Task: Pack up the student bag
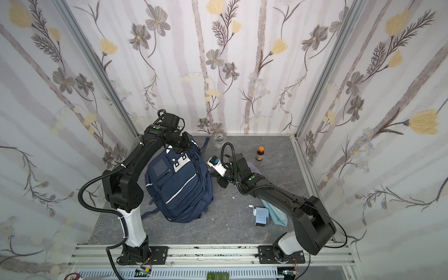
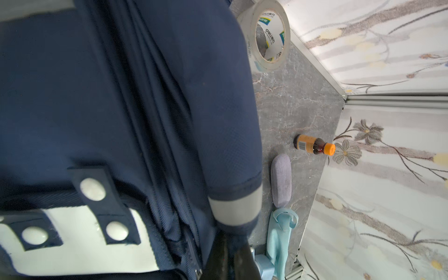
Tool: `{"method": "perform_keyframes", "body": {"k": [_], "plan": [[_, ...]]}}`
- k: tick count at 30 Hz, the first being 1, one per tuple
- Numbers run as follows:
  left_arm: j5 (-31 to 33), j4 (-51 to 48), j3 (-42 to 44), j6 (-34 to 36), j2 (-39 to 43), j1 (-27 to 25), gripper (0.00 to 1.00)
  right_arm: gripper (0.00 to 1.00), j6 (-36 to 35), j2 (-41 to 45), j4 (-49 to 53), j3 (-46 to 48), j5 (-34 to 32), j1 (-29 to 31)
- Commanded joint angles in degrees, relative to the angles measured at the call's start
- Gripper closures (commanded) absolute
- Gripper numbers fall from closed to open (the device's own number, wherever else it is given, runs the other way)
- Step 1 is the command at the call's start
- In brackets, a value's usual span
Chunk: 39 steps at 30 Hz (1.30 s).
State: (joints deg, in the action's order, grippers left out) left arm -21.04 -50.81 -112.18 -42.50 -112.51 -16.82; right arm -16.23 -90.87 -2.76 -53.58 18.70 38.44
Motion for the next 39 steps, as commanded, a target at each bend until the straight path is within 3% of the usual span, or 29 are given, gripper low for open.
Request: {"method": "perform_keyframes", "body": {"k": [1,6,15,19,23,26,27,28,29,30,32,39], "plan": [[13.3,5.0,-1.1,-4.9,-0.1,0.8,1.0,1.0,-1.9,3.3,4.2,1.5,-4.6,0.9],[17.6,7.1,-1.1,-9.8,0.4,1.5,1.0,1.0,-1.7,6.0,5.6,2.7,-5.1,2.8],[26.0,10.8,-1.1,-17.1,-0.3,1.6,1.0,1.0,1.7,4.1,7.0,1.4,-5.0,11.7],[27.6,10.5,-6.3,-17.8,-3.9,2.3,1.0,1.0,4.5,4.2,5.9,3.0,-6.2,14.2],[27.2,8.9,-12.9,-16.7,-7.9,2.6,1.0,1.0,6.7,4.7,5.7,3.4,-7.6,14.5],[19.6,12.5,-14.1,-12.6,-9.4,2.6,1.0,1.0,8.8,4.8,5.1,3.1,-8.0,12.7],[15.4,14.0,-14.1,-10.7,-9.6,2.4,0.89,1.0,9.6,4.8,4.8,3.1,-7.9,11.6],[10.3,15.1,-14.1,-8.3,-10.0,2.2,0.68,1.0,10.3,5.0,4.3,3.1,-7.8,10.2],[5.9,15.0,-14.1,-5.7,-9.9,1.8,0.53,1.0,10.3,5.1,3.9,3.1,-7.9,9.4],[2.5,13.8,-14.2,-3.2,-9.7,1.5,0.46,1.0,9.8,5.2,3.8,3.1,-7.8,7.2],[-2.9,9.7,-12.9,3.8,-8.3,0.0,0.4,1.0,7.4,5.3,3.7,3.0,-7.8,5.2],[-8.1,-2.0,-2.8,20.4,-0.9,-8.6,0.34,1.0,0.2,4.6,3.8,3.3,-3.7,-0.8]]}}
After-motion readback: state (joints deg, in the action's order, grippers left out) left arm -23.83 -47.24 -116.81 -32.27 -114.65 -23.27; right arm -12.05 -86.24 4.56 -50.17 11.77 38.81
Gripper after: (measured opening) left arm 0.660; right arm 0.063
